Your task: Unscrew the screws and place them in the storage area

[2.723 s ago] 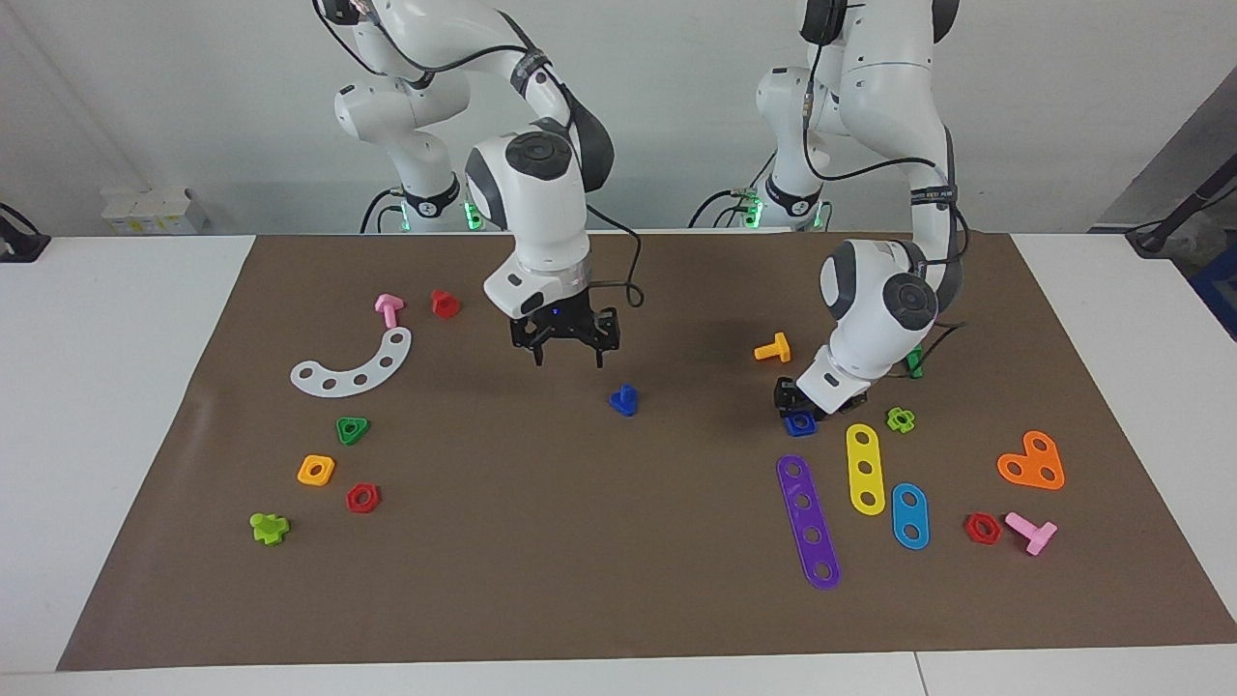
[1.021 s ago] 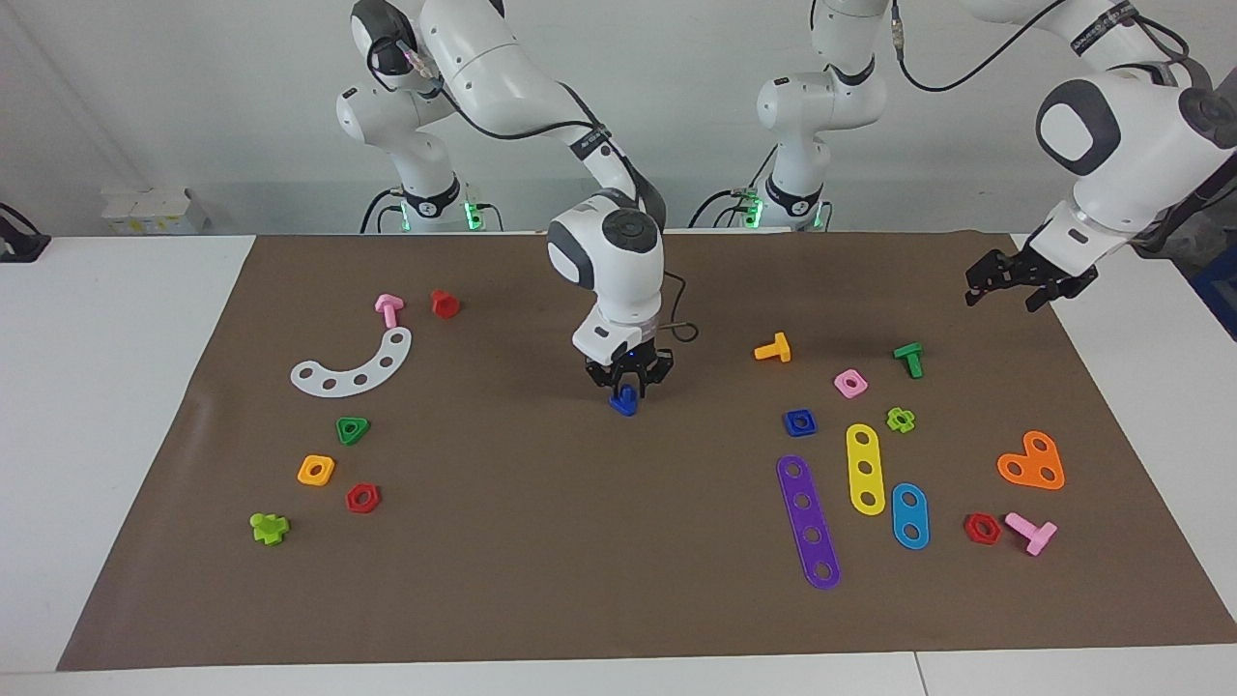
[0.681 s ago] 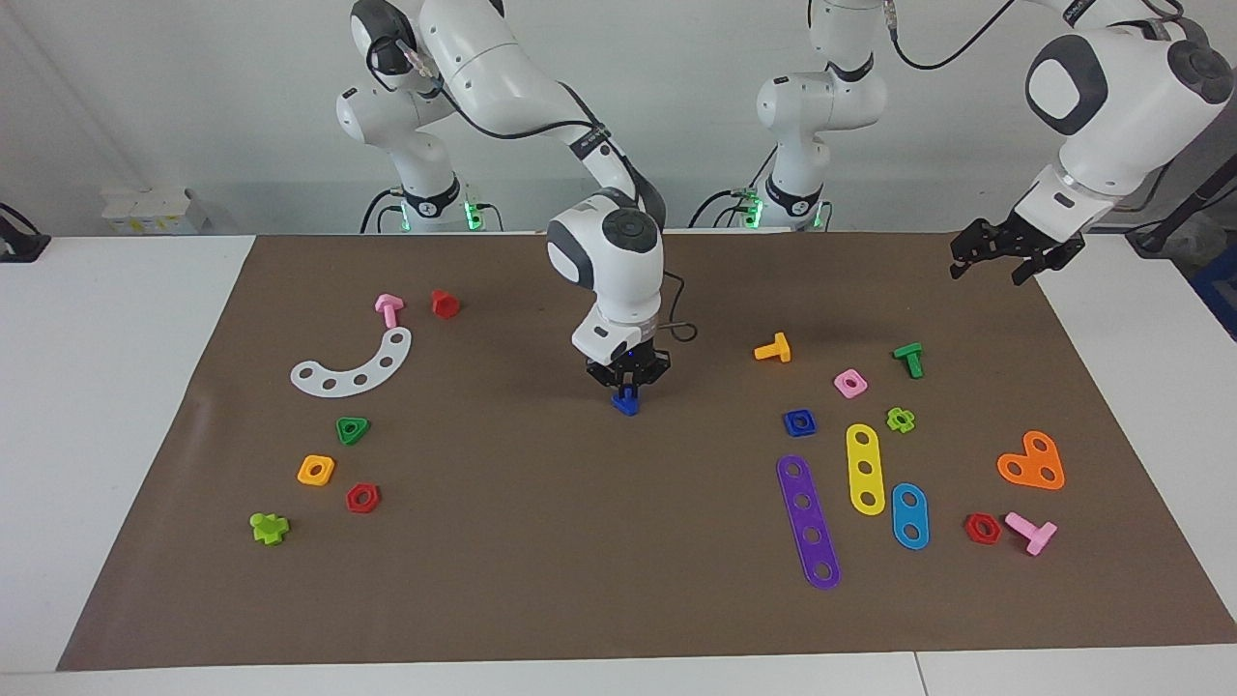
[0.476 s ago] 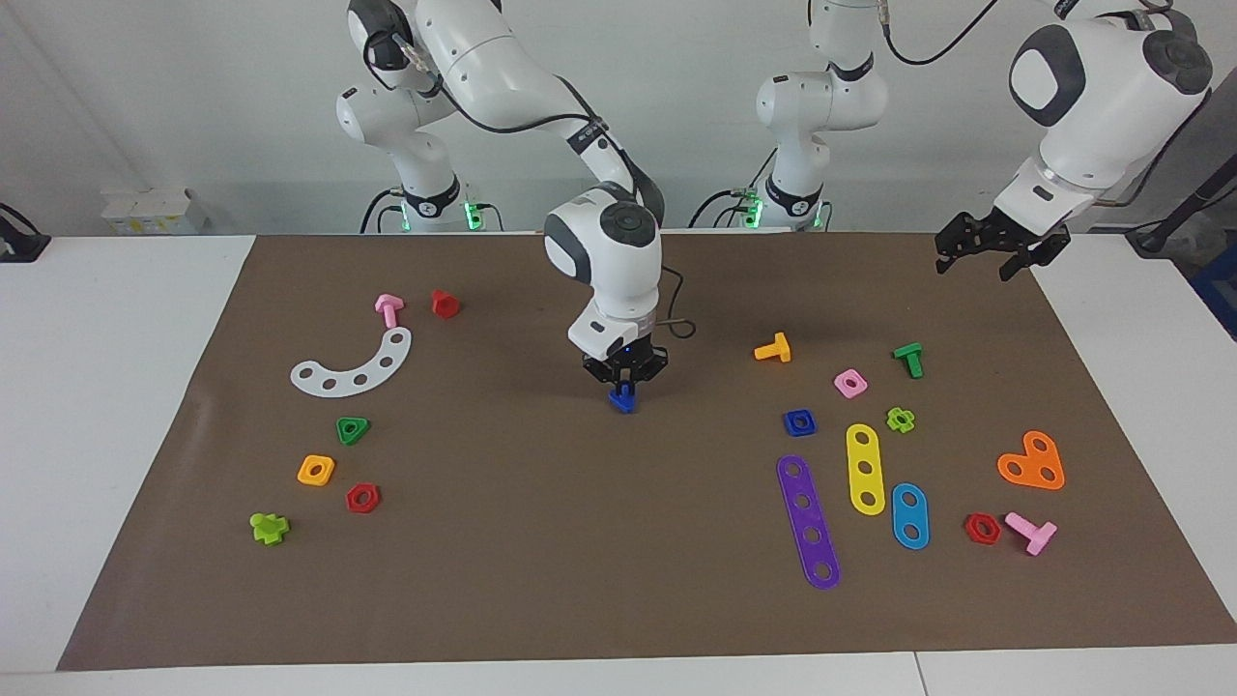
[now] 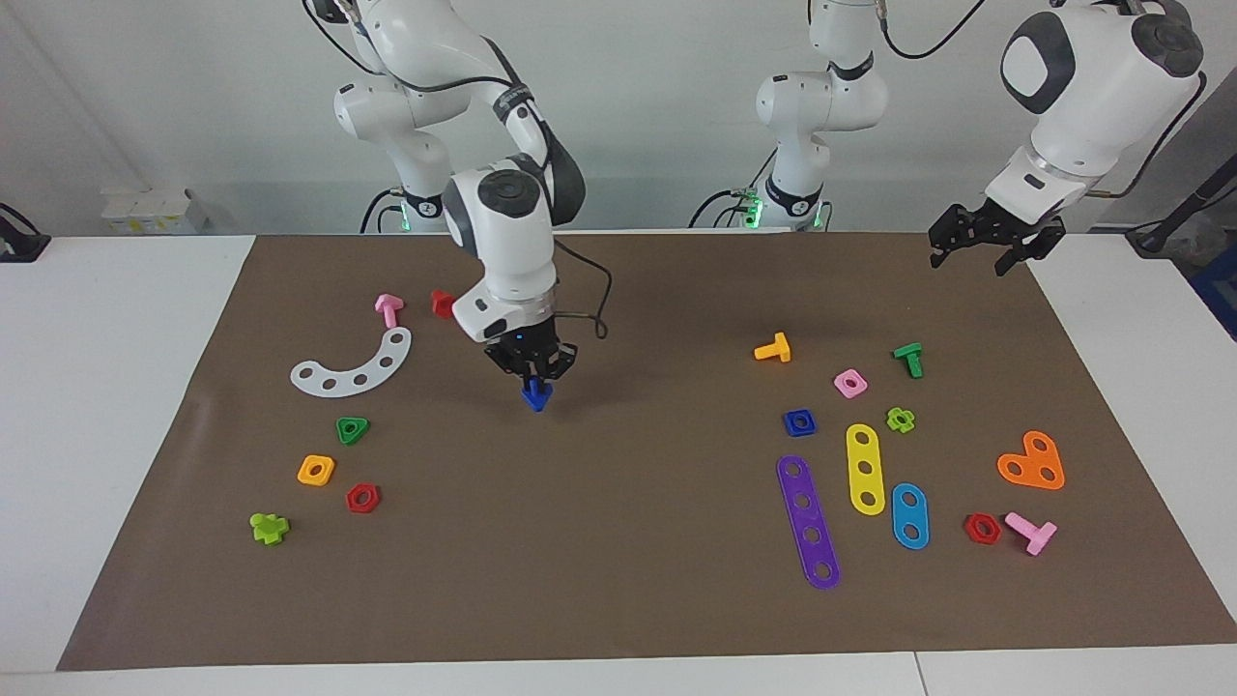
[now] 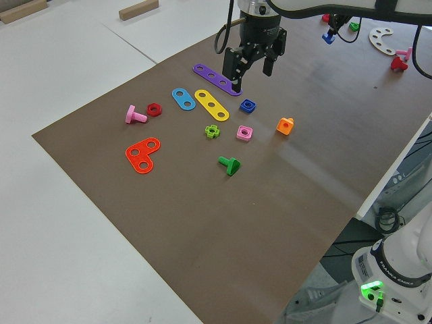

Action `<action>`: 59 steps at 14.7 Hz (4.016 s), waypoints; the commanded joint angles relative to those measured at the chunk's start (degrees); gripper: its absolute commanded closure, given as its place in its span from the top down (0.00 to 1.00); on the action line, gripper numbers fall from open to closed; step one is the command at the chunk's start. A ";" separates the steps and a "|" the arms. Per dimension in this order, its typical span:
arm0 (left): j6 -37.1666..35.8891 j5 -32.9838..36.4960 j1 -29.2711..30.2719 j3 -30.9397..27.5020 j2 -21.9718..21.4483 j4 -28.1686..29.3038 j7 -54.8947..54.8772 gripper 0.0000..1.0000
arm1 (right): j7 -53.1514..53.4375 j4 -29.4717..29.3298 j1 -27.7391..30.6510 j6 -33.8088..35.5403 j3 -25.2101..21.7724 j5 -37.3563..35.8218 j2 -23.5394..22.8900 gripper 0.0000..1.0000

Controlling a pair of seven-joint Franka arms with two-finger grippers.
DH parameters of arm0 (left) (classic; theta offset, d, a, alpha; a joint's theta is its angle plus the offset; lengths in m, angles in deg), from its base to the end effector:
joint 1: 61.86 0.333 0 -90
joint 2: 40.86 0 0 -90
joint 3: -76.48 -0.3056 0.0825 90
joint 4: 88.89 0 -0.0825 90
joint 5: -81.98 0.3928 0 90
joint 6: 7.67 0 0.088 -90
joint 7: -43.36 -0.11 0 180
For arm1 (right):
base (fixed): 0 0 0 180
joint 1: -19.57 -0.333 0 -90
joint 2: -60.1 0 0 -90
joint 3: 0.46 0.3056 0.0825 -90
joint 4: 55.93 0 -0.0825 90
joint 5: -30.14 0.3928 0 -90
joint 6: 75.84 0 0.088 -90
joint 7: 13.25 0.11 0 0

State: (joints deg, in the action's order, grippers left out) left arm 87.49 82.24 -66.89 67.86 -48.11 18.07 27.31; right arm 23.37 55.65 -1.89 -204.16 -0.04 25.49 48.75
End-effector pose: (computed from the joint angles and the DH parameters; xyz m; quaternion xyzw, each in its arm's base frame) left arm 0.5224 0.0366 0.5442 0.9931 -0.1097 -0.0386 0.0140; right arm 0.5704 0.2261 0.3709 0.9929 -0.1047 0.0568 0.0052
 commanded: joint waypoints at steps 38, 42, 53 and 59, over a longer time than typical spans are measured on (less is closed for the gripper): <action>-2.88 -0.17 9.68 15.39 3.91 -14.15 17.02 1.00 | -25.53 -27.02 21.29 36.02 0.46 4.83 8.80 0.99; -2.70 -0.17 11.88 15.30 3.30 -12.22 11.49 1.00 | -28.35 -23.88 21.03 40.61 0.37 4.12 11.69 1.00; -3.76 -0.61 12.23 15.30 1.02 -6.51 9.46 1.00 | -28.27 -22.11 20.59 40.61 0.55 4.03 12.58 1.00; -4.81 -5.61 12.06 15.30 0.75 -6.15 9.55 1.00 | -28.36 -22.11 20.50 42.63 0.55 4.12 12.93 1.00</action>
State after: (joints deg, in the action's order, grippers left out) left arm 82.85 79.42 -55.50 83.46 -45.40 10.01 37.66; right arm -3.59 31.89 18.22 -162.56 0.36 28.80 59.86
